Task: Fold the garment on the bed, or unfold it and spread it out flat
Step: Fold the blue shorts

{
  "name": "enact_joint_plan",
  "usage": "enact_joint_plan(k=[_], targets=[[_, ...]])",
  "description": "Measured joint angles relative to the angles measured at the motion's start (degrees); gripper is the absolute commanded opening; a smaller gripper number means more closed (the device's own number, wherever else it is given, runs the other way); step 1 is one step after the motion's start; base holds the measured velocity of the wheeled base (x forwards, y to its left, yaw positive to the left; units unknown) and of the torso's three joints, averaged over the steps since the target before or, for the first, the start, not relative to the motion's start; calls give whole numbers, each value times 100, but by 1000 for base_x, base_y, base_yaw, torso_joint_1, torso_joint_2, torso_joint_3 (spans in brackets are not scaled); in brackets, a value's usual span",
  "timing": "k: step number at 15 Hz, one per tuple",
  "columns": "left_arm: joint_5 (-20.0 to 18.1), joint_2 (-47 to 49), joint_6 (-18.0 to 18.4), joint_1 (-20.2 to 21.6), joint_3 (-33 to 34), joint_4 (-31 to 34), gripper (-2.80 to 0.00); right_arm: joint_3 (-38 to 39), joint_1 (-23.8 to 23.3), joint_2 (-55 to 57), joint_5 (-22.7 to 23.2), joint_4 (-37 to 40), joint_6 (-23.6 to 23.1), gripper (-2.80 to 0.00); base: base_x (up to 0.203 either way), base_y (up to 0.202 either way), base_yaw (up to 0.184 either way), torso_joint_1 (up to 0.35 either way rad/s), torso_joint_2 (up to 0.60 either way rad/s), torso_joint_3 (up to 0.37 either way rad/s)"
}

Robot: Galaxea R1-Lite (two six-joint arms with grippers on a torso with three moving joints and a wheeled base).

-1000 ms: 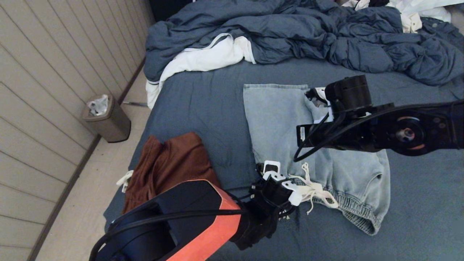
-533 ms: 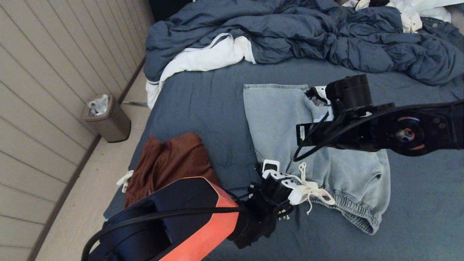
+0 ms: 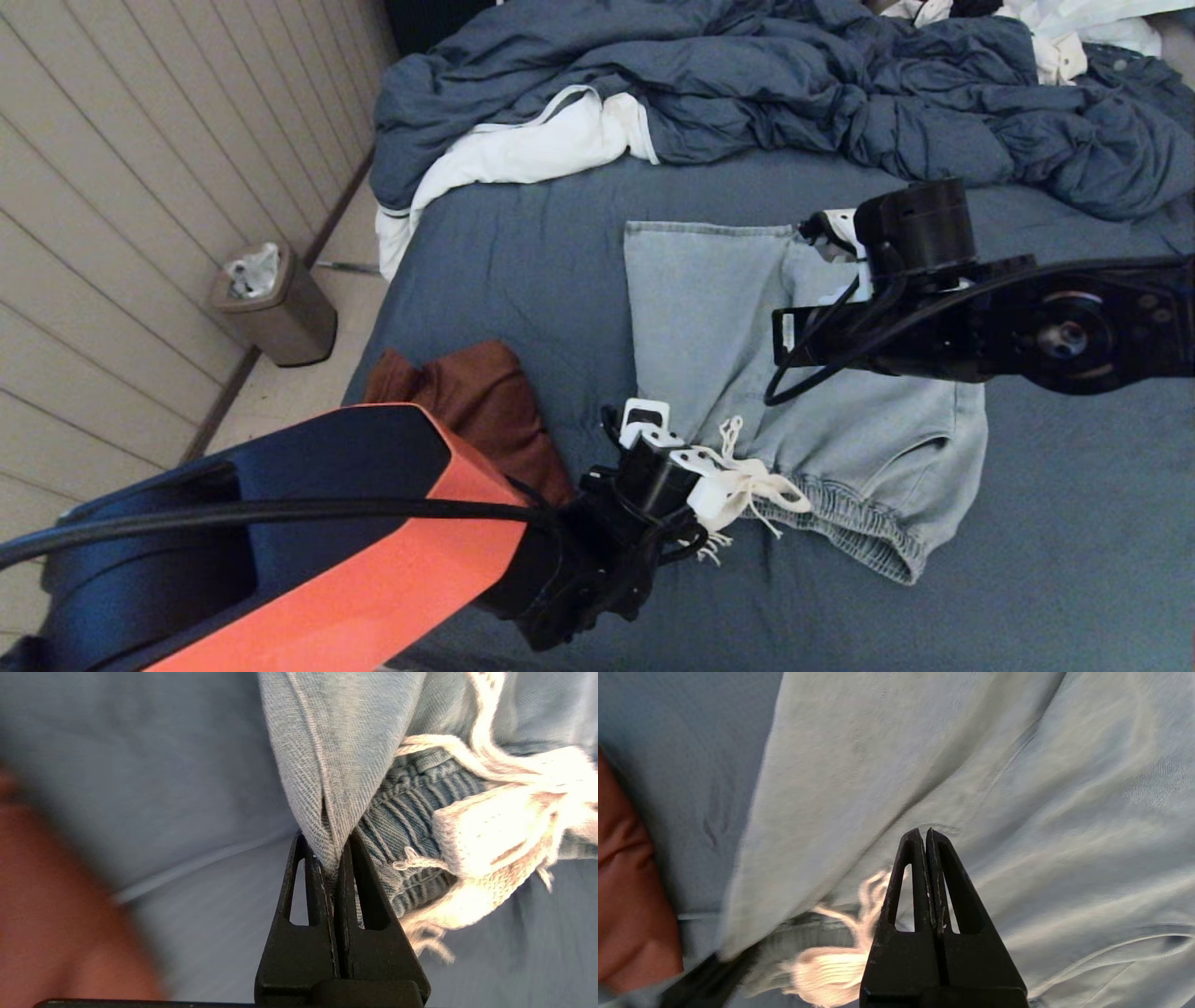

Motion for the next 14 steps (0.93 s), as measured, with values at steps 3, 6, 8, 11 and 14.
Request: enact_joint_plan(k=[3,6,8,11,14], targets=[[-30,-625,9,1,776,-42,-280,-13,-11,-16,0,0,-4,-280,0,0,0,0,0,0],[-56,-1242,37,-5,1472,39,-280,-21,-15,-9,0,0,-6,-280,0,0,0,0,0,0],[-68,-1648,52,-5,1777,247,-280,-30,-26,7,-1,4,-17,-280,0,0,0,0,0,0],[-80,-2207,54,-34,1984,898,-280,-41,-24,54,0,11,-24,-280,0,0,0,0,0,0],[-94,-2558,46,-93,2037,1437,-280,-66,-20,172,16,34,-26,-280,0,0,0,0,0,0]])
